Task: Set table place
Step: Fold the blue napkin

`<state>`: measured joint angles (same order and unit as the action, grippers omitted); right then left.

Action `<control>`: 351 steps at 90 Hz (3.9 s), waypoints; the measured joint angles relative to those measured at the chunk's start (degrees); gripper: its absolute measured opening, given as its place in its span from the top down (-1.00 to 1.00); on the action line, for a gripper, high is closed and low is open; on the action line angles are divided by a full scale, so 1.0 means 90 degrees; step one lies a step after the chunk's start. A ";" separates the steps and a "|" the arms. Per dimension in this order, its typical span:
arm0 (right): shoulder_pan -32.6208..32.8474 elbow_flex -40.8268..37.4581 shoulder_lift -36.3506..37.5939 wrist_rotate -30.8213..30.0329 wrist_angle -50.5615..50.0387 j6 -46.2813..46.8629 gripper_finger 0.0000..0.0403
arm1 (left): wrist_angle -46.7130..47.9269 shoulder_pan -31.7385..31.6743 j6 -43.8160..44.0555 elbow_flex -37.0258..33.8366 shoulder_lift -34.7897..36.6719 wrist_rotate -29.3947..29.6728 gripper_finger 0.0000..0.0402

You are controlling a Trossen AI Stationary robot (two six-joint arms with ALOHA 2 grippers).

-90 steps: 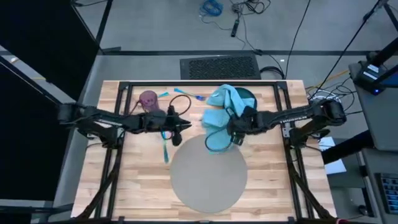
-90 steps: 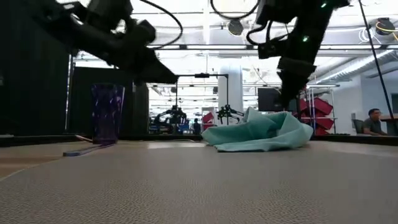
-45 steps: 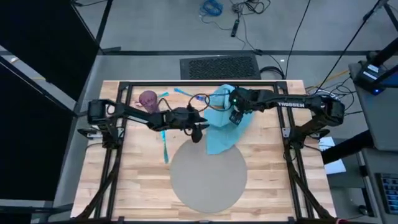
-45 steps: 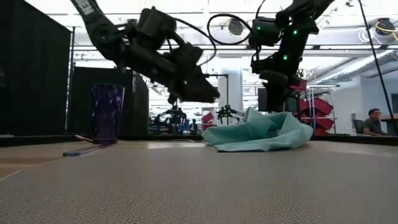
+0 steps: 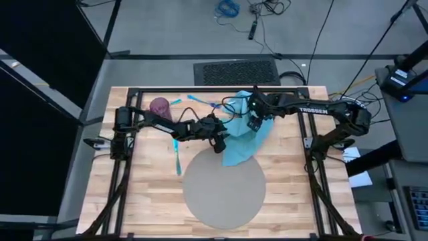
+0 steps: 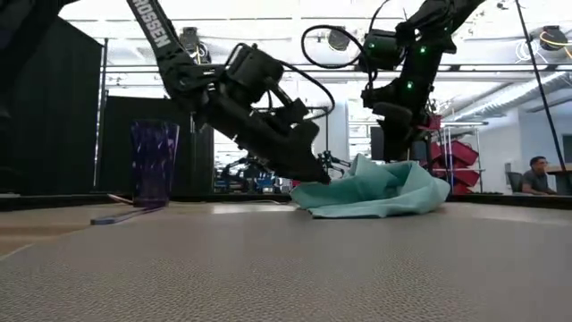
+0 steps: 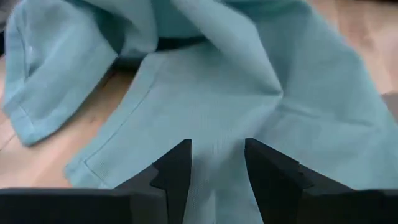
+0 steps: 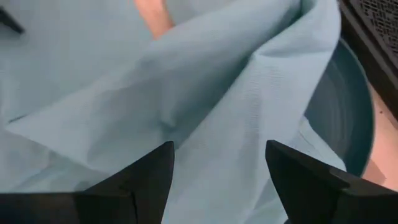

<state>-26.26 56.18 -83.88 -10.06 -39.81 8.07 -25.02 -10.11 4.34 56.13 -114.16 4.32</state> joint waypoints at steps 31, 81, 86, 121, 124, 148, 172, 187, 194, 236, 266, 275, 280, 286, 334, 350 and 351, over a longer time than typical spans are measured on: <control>-0.0176 -0.0245 0.0000 0.0244 0.0416 0.0061 -0.19 | 0.0445 -0.0029 -0.0529 0.0074 -0.0028 0.0216 0.33; -0.0277 -0.1107 -0.0019 -0.0071 0.1580 -0.0157 0.89 | 0.0438 0.0004 -0.0553 0.0064 0.0077 0.0633 0.95; -0.0277 -0.1106 -0.0019 -0.0042 0.1784 -0.0176 0.95 | 0.0205 0.0045 -0.0578 0.0072 0.0173 0.0658 0.98; 0.0258 0.0473 0.0734 -0.0519 0.0303 -0.0427 1.00 | 0.1525 0.0358 -0.1379 0.0087 0.2409 0.1634 1.00; 0.0312 0.0668 0.0875 -0.0588 0.0097 -0.0427 1.00 | 0.1682 0.0390 -0.1409 0.0084 0.2672 0.1694 1.00; 0.1104 0.1251 0.1742 -0.0416 -0.0681 0.0211 1.00 | 0.3187 0.0759 -0.1054 0.0091 0.4511 0.1746 1.00; 0.2260 0.1251 0.1812 0.0610 -0.0510 0.1002 0.97 | 0.4608 0.1454 -0.0161 0.0088 0.5221 0.1754 1.00; 0.2514 0.1248 0.1824 0.0426 0.0098 0.1112 0.72 | 0.4824 0.1655 0.0151 0.0086 0.5347 0.1900 1.00; 0.2441 0.1248 0.1831 0.0432 0.0485 0.1256 0.53 | 0.4811 0.1681 0.0205 0.0086 0.5369 0.1936 1.00; 0.0476 0.2450 0.1836 0.0689 0.0608 0.0631 -0.27 | 0.5018 0.1330 0.1098 0.0086 0.5405 0.2362 1.00; 0.2357 0.0364 0.1129 0.0053 0.2237 0.1304 -0.23 | 0.5057 0.1084 0.1075 -0.0039 0.4895 0.2606 1.00; 0.2793 -0.0295 0.0828 0.0063 0.3235 0.1626 -0.23 | 0.5037 0.0998 0.0956 -0.0141 0.4524 0.2565 1.00; 0.2986 -0.0553 0.0573 -0.0006 0.3511 0.1803 -0.23 | 0.5058 0.0985 0.0937 -0.0164 0.4341 0.2548 1.00; 0.3182 -0.0737 0.0326 -0.0132 0.3976 0.1982 -0.23 | 0.5031 0.0956 0.0921 -0.0169 0.4130 0.2544 1.00; 0.3947 0.0384 -0.2896 -0.0073 0.5049 0.2018 -0.23 | 0.5097 0.0797 0.0751 -0.0169 0.3693 0.2528 1.00; 0.3961 0.0518 -0.3217 -0.0103 0.4872 0.2089 -0.23 | 0.5105 0.0799 0.0751 -0.0169 0.3693 0.2526 1.00; 0.3964 0.0520 -0.3237 -0.0105 0.4863 0.2112 -0.23 | 0.5108 0.0799 0.0751 -0.0169 0.3693 0.2526 1.00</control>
<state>9.42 60.86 -113.01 -11.00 3.96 27.08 20.95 -2.92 11.09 54.61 -80.93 27.05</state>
